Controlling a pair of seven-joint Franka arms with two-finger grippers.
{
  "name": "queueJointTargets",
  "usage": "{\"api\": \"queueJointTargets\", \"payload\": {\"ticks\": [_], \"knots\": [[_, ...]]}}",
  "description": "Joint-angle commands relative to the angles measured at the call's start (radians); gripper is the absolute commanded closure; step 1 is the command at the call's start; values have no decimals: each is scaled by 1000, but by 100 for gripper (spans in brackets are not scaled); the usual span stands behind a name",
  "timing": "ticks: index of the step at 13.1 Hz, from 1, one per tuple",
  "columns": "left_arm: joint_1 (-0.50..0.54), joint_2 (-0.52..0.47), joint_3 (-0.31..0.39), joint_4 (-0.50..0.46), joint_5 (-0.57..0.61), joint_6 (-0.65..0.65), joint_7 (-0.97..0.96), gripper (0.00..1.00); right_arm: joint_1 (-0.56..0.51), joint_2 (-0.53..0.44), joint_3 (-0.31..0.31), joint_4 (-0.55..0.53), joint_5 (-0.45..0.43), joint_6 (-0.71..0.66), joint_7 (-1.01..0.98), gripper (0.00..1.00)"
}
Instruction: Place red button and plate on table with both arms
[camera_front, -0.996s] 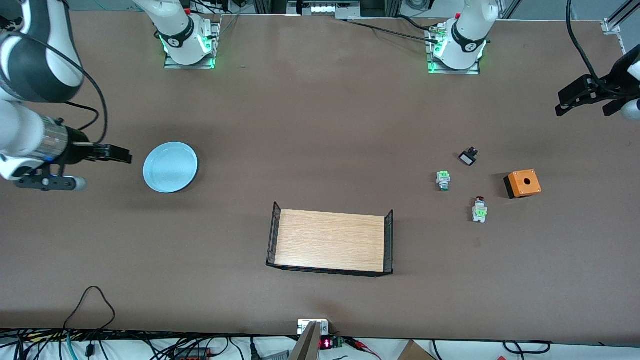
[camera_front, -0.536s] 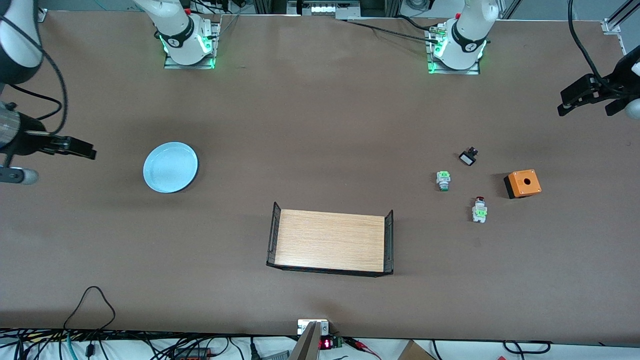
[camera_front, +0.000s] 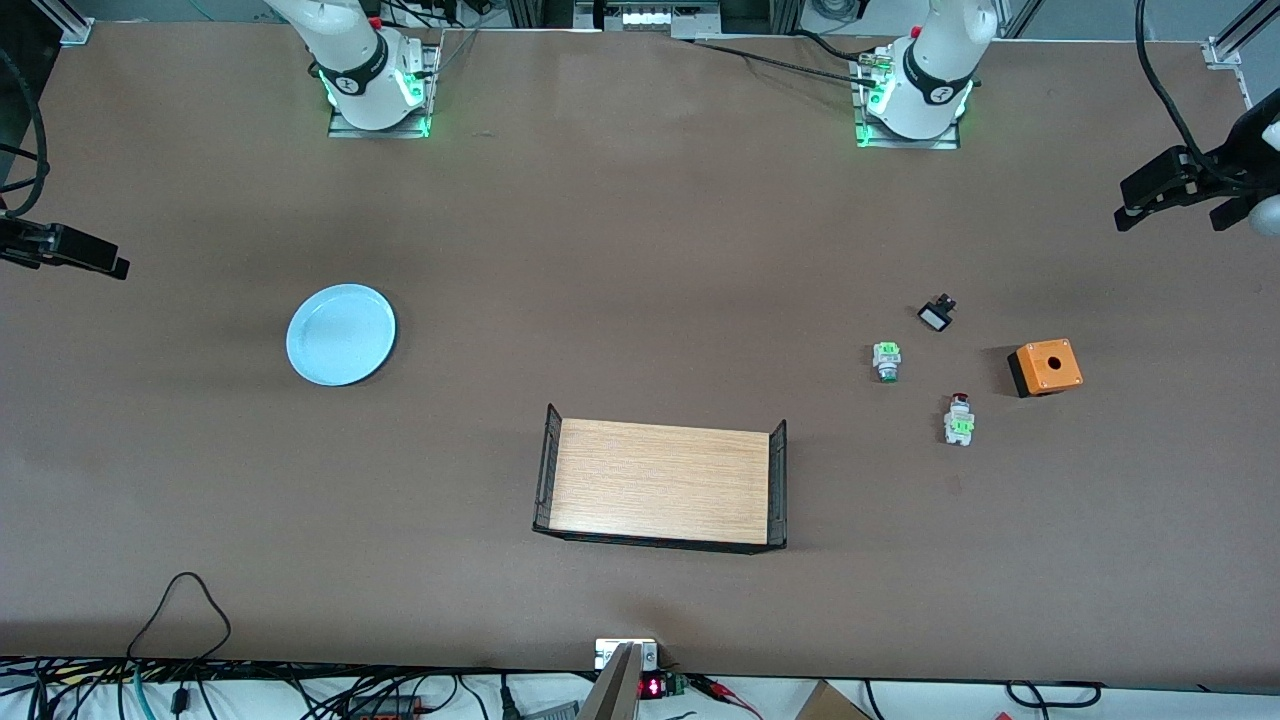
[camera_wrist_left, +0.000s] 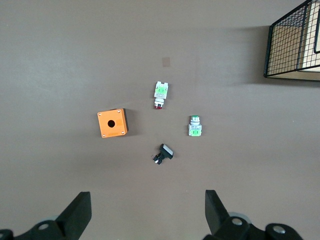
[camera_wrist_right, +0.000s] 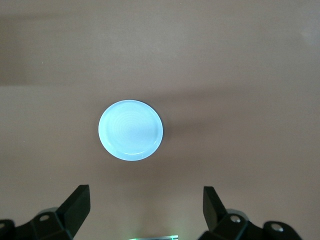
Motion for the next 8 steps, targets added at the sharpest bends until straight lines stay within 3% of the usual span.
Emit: {"api": "queueJointTargets", "payload": {"ticks": [1,4,8], "knots": [[-8,0,12,20,-8,-21,27,0,3,-49,-2,-45,11,14,-21,0],[-66,2,75,18,-7,-24,27,0,2,-102,-2,-111,26,62,-21,0],[-73,2,78,17,-7,-23,24,0,3,-103,-2,-109,26,53,-21,0]]}}
